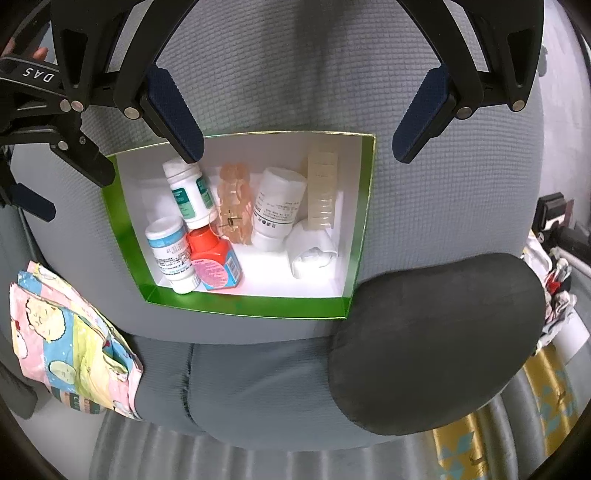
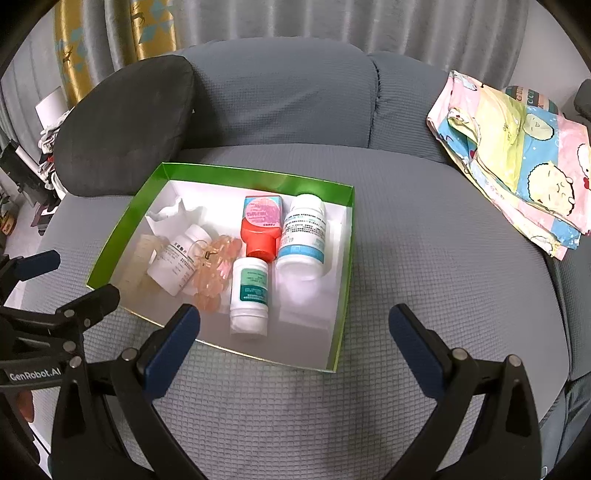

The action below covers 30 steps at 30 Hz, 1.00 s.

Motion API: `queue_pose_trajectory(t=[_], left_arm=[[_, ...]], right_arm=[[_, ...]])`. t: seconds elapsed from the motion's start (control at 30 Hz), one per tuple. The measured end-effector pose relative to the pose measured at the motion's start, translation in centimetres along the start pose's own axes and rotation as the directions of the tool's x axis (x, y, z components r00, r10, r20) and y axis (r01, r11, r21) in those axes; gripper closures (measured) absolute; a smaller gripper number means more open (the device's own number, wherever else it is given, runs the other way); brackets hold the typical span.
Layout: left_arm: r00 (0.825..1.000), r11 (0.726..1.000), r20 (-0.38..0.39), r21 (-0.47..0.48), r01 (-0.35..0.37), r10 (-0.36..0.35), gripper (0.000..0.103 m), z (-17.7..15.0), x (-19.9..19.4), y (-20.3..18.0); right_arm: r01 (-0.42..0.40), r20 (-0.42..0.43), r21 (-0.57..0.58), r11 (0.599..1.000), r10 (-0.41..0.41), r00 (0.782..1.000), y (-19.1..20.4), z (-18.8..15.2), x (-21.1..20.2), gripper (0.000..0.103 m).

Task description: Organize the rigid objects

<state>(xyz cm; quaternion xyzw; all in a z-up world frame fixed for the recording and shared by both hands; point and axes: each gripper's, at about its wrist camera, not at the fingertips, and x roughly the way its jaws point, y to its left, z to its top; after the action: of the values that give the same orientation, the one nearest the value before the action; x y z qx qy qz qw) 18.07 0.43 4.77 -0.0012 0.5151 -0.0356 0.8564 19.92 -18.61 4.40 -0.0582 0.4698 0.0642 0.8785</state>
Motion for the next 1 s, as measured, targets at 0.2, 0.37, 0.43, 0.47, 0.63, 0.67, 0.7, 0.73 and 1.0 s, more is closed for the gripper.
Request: queue_pose_trajectory(t=[0.2,0.37,0.43,0.47,0.63,0.67,0.7,0.73,1.0], left_arm=[[1.000,1.000,-0.020,-0.015,-0.007,0.007,0.001,0.3,0.2,0.5],[0.999,1.000,-0.041,-0.018,-0.009,0.008,0.001,0.6,0.6,0.5],[0.999,1.000,-0.050,-0.017,-0.012,0.011,0.001,0.7,0.8,0.4],[0.998,1.000,-0.054,-0.016,-0.013,0.012,0.001,0.8,0.9,0.4],[0.998,1.000,-0.067,-0.014,-0.018,0.017,0.001,1.1,1.4,0.4],[0.997,1.000,-0.070,-0.014,-0.018,0.017,0.001,1.1,1.5,0.4],[0.997,1.000,-0.074,-0.015,-0.018,0.017,0.001,1.1,1.6,0.4],[0.997,1.000,-0.078,-0.016,-0.018,0.017,0.001,1.2,1.7,0.4],[0.995,1.000,-0.100,-0.016,-0.023,0.021,0.001,1.4,2.6,0.6]], right_arm=[[0.007,-0.014,0.004,1.000,-0.007,1.000,-0.2,0.0,0.3,0.001],[0.011,-0.033,0.009,1.000,-0.011,0.999,-0.4,0.2,1.3,0.001],[0.013,-0.036,0.008,1.000,-0.013,0.999,-0.4,0.3,1.4,0.001],[0.014,-0.039,0.008,1.000,-0.014,0.999,-0.4,0.3,1.5,0.001],[0.010,-0.053,0.011,1.000,-0.009,0.999,-0.4,0.5,2.3,0.001],[0.009,-0.055,0.011,1.000,-0.008,0.998,-0.4,0.5,2.4,0.001],[0.009,-0.055,0.011,1.000,-0.008,0.998,-0.4,0.5,2.4,0.001],[0.009,-0.058,0.011,1.000,-0.009,0.998,-0.4,0.5,2.5,0.001],[0.004,-0.074,0.019,1.000,-0.002,0.997,-0.4,0.5,3.5,0.001]])
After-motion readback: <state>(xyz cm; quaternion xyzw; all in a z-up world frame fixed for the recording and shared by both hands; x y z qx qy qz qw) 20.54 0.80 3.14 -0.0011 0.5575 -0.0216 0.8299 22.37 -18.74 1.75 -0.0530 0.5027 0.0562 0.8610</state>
